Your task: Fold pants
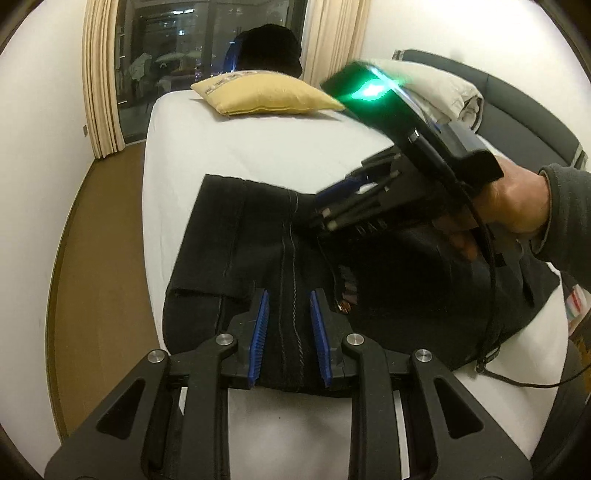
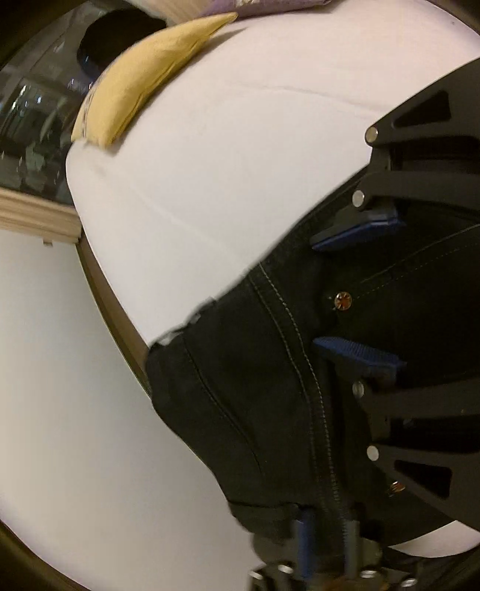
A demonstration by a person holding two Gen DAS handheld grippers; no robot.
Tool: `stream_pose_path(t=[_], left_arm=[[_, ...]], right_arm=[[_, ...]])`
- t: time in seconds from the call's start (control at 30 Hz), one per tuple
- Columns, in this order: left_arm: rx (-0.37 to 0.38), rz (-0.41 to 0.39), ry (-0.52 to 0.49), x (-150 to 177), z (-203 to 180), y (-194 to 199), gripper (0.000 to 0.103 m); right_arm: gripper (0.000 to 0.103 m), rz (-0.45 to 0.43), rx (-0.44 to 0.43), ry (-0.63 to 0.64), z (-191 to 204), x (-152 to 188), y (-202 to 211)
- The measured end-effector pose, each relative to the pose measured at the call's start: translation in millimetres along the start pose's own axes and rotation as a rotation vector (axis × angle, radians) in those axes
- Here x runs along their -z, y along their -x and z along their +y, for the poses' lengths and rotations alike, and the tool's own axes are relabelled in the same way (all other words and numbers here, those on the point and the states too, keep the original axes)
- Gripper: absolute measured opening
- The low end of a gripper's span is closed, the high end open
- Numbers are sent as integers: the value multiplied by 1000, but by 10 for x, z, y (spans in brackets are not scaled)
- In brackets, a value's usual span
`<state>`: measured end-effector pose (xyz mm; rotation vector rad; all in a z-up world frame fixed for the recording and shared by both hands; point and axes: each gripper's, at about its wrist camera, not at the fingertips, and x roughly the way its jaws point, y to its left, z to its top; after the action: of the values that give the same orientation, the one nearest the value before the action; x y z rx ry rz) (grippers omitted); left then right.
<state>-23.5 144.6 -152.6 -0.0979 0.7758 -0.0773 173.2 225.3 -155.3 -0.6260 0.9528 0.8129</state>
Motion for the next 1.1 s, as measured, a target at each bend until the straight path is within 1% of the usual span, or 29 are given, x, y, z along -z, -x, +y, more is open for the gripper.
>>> stream_pose_path(t=[0.07,0.1,0.13,0.17,0.2,0.23,0.27,0.3,0.33,0.37,0.4,0.43,0.5,0.53,0.6,0.67,0.7,0.73,0.77,0.8,0.87,0.9,0.97,1.0,1.03,1.07,1.1], left_arm=[[-37,49,-20,92,-34,-12,23],[-43,78,-19,109,-30,-108,23],[-36,90,5,120,-7,-155,23],[-33,91,22,107,-2,-133,23],[-35,92,21,82,-24,-89,23],[-38,83,8,38,-57,-47,23],[-42,64,-5,-34,-71,-20,23],[-42,24,-20,-94,-140,109,23],[-37,-3,-31,-138,-196,186,23],[-29,-21,-40,-177,-254,236,23],[-11,-34,-55,-243,-346,245,23],[-2,-31,-64,-288,-402,198,23],[5,0,-96,-374,-578,14,23],[7,15,-109,-393,-614,-88,23],[-3,106,-144,-371,-791,-353,25],[5,194,-117,-260,-792,-657,25],[8,194,-95,-195,-765,-715,25],[8,167,-91,-164,-761,-757,25],[-4,163,-103,-151,-792,-754,25],[-11,164,-111,-139,-817,-736,25],[-10,165,-113,-174,-854,-633,25],[4,138,-112,-212,-877,-566,25],[-4,92,-126,-283,-941,-507,25],[-20,97,-132,-296,-951,-547,26],[-23,128,-122,-281,-936,-635,26],[-14,165,-100,-266,-902,-713,26],[-5,169,-82,-228,-877,-747,26]], right_arm=[[48,-35,13,-63,-18,6,-47],[51,-47,23,-98,-37,18,-92],[65,-61,49,-136,-33,55,-111],[74,-77,101,-185,-39,101,-122],[79,-78,109,-230,-40,138,-101],[79,-67,78,-278,-69,179,-50],[78,-73,40,-325,-80,244,94],[77,-98,13,-345,-91,307,232],[77,-158,-33,-381,-124,448,485],[77,-192,-49,-406,-164,567,667],[77,-235,-49,-445,-244,763,904],[77,-258,-36,-477,-319,919,1052],[77,-281,26,-589,-621,1398,1387],[77,-271,88,-667,-858,1739,1573],[77,-220,205,-777,-1257,2238,1799],[77,-158,311,-907,-1713,2785,2021],[77,-136,347,-961,-1909,3001,2104],[77,-101,392,-1012,-2108,3220,2191],[77,-58,413,-1041,-2234,3322,2219],[77,-39,416,-1051,-2400,3378,2210],[76,-31,391,-1047,-2548,3368,2148],[74,-10,395,-1042,-2604,3337,2088],[74,56,402,-1001,-2660,3144,1806],[74,83,392,-987,-2682,3064,1720],[72,127,392,-977,-2731,3030,1600],[71,178,411,-980,-2754,3011,1454],[71,212,431,-998,-2829,2987,1352]])
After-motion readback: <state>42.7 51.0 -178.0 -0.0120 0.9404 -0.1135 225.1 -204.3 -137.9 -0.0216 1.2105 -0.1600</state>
